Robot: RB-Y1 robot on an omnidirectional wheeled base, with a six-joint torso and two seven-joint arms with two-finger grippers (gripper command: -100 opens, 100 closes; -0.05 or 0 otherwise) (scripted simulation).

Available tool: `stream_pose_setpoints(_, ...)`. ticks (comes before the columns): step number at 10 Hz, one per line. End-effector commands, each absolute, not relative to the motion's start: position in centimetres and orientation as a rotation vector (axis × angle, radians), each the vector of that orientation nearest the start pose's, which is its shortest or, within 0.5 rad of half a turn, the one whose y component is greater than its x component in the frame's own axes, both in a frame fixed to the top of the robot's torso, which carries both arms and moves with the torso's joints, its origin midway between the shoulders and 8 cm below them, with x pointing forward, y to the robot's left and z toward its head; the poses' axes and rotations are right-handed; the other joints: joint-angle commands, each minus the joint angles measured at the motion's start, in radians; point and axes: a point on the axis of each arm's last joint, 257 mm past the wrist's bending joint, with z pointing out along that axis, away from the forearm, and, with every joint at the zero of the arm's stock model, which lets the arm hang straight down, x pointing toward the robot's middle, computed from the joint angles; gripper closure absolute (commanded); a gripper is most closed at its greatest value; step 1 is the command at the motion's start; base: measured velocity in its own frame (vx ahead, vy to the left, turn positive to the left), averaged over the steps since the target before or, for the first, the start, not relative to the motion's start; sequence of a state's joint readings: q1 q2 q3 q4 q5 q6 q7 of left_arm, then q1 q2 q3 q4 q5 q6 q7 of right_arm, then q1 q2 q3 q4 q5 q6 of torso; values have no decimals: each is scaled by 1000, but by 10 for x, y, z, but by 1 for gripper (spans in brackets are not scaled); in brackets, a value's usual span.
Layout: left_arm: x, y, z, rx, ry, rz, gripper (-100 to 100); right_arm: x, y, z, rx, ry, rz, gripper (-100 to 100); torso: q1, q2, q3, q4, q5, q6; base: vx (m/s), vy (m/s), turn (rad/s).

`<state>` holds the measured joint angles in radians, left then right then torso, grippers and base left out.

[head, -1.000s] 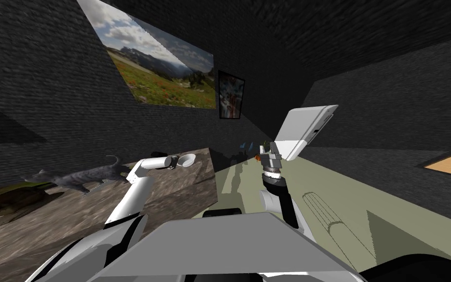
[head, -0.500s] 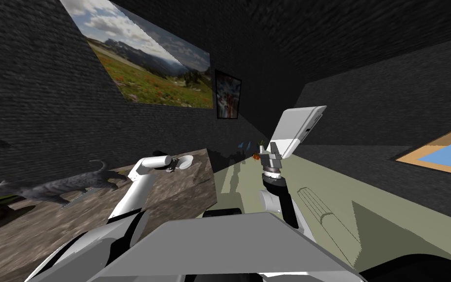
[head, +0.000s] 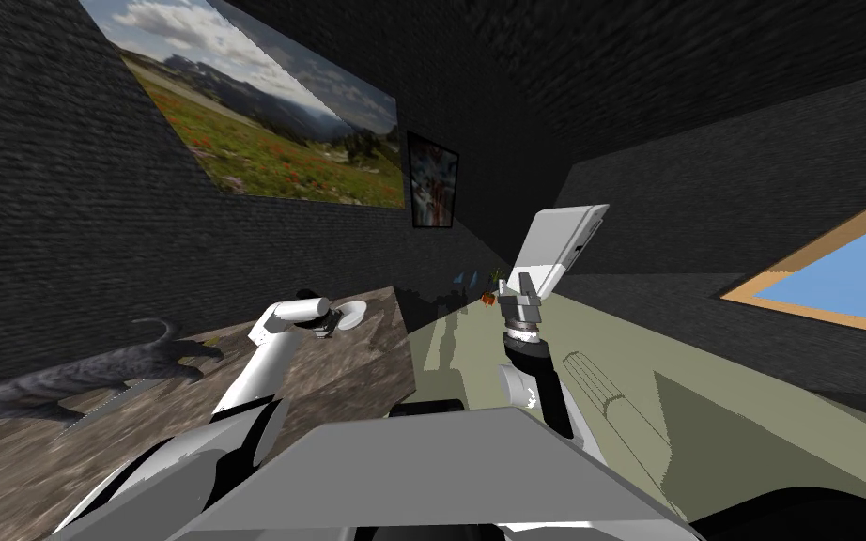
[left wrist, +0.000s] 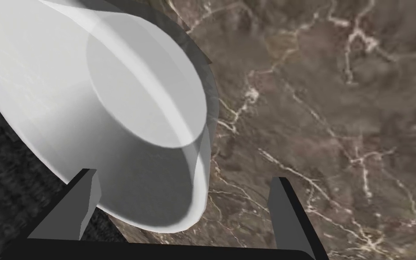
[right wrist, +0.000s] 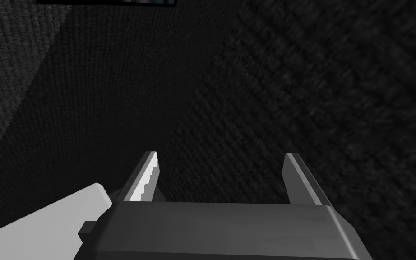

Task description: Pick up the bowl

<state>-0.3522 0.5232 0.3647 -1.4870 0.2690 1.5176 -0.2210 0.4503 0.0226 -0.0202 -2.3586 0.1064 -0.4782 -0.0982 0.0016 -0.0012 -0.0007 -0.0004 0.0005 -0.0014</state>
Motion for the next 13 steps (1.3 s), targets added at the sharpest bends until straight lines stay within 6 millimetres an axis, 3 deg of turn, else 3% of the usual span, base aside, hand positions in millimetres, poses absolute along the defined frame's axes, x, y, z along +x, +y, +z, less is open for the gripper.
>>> stream_pose_setpoints(1,459,493,-278,-1950,1825,-200,-100,333,-267,70,561,560,1341,0,0,0,0,0,0,0,6,10,-13)
stream_pose_setpoints(2,458,493,-279,-1953,1828,-197,0,333,-267,70,561,560,1341,0,-1,1,0,0,0,0,0,0,0)
stream_pose_setpoints(3,483,487,-268,-1904,1831,-236,-100,333,-267,70,561,560,1341,0,-1,1,1,0,0,0,-55,14,-186)
stream_pose_setpoints(5,475,490,-283,-1945,1842,-212,-100,333,-267,70,561,560,1341,0,-1,5,3,1,0,0,-53,15,-24)
stream_pose_setpoints(6,501,484,-265,-1886,1838,-255,-100,333,-267,70,561,560,1341,0,-1,4,2,1,0,-1,-70,16,-159)
stream_pose_setpoints(8,488,490,-290,-1953,1852,-215,-100,333,-267,70,561,560,1341,0,-1,5,3,1,0,0,-48,9,-30)
stream_pose_setpoints(9,512,486,-274,-1901,1841,-255,-100,333,-267,70,561,560,1341,0,-1,4,2,1,0,-1,-52,7,-98)
stream_pose_setpoints(12,498,493,-298,-1969,1853,-213,-100,333,-267,70,561,560,1341,0,-1,4,2,1,0,0,-38,8,-36)
stream_pose_setpoints(13,521,491,-282,-1922,1837,-249,-100,333,-267,70,561,560,1341,0,-1,2,1,1,0,0,-55,8,-143)
